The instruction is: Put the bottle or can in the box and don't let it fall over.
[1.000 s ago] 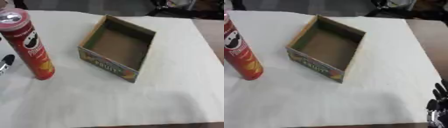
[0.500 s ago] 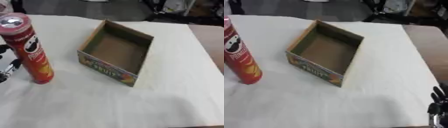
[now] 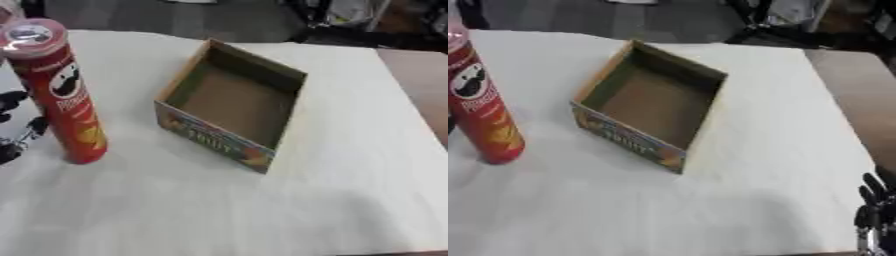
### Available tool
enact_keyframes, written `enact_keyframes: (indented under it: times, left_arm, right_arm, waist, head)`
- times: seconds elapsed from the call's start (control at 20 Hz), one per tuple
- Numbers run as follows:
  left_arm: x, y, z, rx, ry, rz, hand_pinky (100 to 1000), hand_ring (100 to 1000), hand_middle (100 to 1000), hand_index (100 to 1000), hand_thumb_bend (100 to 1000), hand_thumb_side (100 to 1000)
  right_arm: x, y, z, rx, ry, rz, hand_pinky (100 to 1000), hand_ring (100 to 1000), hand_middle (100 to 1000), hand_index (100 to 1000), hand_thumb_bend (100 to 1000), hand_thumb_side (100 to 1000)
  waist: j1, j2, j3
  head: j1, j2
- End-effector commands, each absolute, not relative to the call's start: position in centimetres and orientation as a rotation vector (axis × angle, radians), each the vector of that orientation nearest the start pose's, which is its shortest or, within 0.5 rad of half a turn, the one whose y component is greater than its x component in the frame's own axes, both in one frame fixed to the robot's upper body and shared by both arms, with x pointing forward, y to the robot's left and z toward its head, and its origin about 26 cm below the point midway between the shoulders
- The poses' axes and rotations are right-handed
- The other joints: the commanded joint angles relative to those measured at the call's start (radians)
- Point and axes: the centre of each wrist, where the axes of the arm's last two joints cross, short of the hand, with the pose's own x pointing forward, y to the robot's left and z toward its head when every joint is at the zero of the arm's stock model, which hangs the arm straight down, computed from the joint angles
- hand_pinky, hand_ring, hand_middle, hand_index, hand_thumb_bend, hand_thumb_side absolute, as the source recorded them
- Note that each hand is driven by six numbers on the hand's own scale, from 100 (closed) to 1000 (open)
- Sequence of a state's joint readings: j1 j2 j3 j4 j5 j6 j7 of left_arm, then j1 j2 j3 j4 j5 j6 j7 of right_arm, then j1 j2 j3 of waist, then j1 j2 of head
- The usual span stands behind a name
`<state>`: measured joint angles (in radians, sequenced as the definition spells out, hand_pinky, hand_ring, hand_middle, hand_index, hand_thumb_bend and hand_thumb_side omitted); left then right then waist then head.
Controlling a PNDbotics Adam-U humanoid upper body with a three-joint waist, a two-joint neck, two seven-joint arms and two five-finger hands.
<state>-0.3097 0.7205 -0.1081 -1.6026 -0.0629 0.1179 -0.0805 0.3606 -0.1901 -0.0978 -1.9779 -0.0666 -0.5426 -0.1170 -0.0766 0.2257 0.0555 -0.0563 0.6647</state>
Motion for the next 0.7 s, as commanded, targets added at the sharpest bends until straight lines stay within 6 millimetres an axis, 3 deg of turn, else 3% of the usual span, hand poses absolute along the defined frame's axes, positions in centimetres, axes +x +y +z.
enact_keyframes:
  times: [0.05, 0.25, 0.5, 0.6, 0.7]
  left_arm:
    - [34.14, 35.77, 16.38, 0.569, -1.65, -0.777, 1000, 1000, 984, 966, 362, 728]
    - [33.94, 35.75, 16.31, 0.551, -1.648, -0.826, 1000, 1000, 1000, 985, 347, 783]
    - [33.6, 35.83, 16.4, 0.508, -1.656, -0.876, 1000, 1000, 1000, 1000, 274, 635]
    - [33.43, 35.93, 16.43, 0.486, -1.666, -0.877, 1000, 1000, 1000, 1000, 315, 825]
    - [33.22, 36.01, 16.61, 0.468, -1.683, -0.879, 1000, 1000, 1000, 1000, 369, 871]
  right_arm:
    - [17.97, -32.29, 4.27, -0.319, -2.203, -0.002, 1000, 1000, 1000, 1000, 100, 527]
    - [17.99, -32.19, 4.22, -0.321, -2.198, -0.005, 1000, 1000, 1000, 1000, 100, 546]
    - [18.05, -32.13, 4.24, -0.322, -2.187, -0.011, 1000, 1000, 1000, 1000, 100, 565]
    - [18.02, -32.13, 4.21, -0.324, -2.182, -0.012, 1000, 1000, 1000, 1000, 100, 572]
    - [17.98, -32.14, 4.18, -0.327, -2.179, -0.014, 1000, 1000, 1000, 1000, 100, 576]
  waist:
    - [0.004, -0.009, -0.001]
    - [0.004, -0.006, 0.002]
    - [0.004, -0.005, 0.007]
    - [0.004, -0.006, 0.008]
    - [0.004, -0.006, 0.008]
  head:
    - [0.004, -0.015]
    - [0.004, -0.015]
    - [0.005, -0.016]
    - [0.004, -0.016]
    - [0.004, -0.018]
